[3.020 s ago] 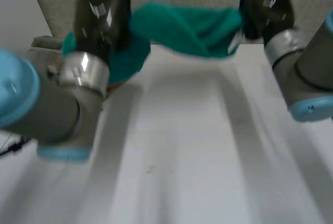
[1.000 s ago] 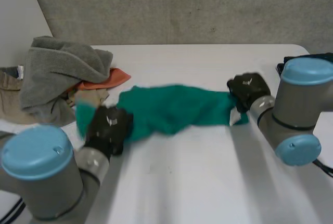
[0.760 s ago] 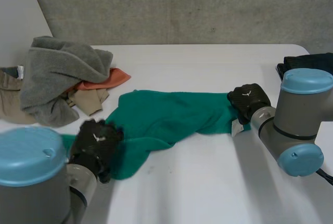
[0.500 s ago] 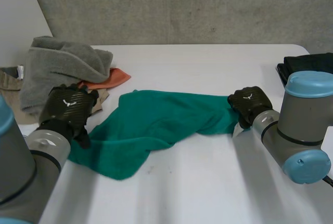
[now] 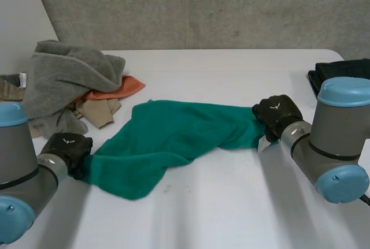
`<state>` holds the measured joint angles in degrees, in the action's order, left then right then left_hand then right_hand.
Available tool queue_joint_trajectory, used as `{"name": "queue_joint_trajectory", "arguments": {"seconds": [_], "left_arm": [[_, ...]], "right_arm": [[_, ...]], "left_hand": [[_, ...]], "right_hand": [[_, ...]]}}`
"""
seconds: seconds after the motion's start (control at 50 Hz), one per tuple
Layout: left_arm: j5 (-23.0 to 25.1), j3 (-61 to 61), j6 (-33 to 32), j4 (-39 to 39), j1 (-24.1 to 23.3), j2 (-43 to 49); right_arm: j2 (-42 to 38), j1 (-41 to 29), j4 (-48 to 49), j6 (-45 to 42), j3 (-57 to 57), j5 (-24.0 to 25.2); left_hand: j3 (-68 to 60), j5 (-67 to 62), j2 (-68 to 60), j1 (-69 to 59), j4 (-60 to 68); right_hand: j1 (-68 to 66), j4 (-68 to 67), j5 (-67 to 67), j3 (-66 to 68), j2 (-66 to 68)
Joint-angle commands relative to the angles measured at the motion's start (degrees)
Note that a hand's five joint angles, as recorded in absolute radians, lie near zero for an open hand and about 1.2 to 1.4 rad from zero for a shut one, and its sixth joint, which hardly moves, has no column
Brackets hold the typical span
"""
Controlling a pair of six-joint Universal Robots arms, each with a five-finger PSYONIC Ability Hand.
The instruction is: Fold the laundry.
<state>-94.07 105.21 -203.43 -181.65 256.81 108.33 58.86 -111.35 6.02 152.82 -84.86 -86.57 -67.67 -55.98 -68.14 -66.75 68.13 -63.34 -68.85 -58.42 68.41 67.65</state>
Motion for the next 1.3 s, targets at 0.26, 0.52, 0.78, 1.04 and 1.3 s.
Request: {"name": "queue_joint_trajectory", "arguments": {"seconds": [0.26,0.52,0.78,1.04,1.3], "left_arm": [[3.8,3.2,0.6,3.2,-2.0,-29.7],[7.3,4.8,1.4,2.1,-4.0,-26.3],[3.2,-8.8,3.2,-2.3,-8.9,-7.8],[1.2,-12.4,3.5,-2.9,-9.4,-8.1],[1.0,-15.0,3.8,-3.8,-8.7,-6.7]], "right_arm": [[21.4,7.6,-27.1,-5.7,4.5,4.8],[5.3,14.9,-29.8,10.2,17.4,13.0],[-9.7,9.8,-13.6,15.3,29.3,-3.9],[8.9,10.4,-13.4,-3.2,9.1,2.7],[17.6,11.6,-9.7,-20.8,-16.3,11.2]], "left_hand": [[-12.3,-14.0,-11.9,-13.3,11.9],[-12.3,-14.0,-11.9,-13.3,11.9],[-12.3,-14.0,-11.9,-13.3,11.9],[-12.3,-14.0,-11.9,-13.3,11.9],[-12.3,-14.0,-11.9,-13.3,11.9]], "right_hand": [[0.4,6.0,5.5,-5.5,-4.8],[-6.6,-1.1,-1.5,1.5,2.3],[53.3,58.8,58.4,-58.4,-57.7],[53.3,58.8,58.4,-58.4,-57.7],[53.3,58.8,58.4,-58.4,-57.7]]}}
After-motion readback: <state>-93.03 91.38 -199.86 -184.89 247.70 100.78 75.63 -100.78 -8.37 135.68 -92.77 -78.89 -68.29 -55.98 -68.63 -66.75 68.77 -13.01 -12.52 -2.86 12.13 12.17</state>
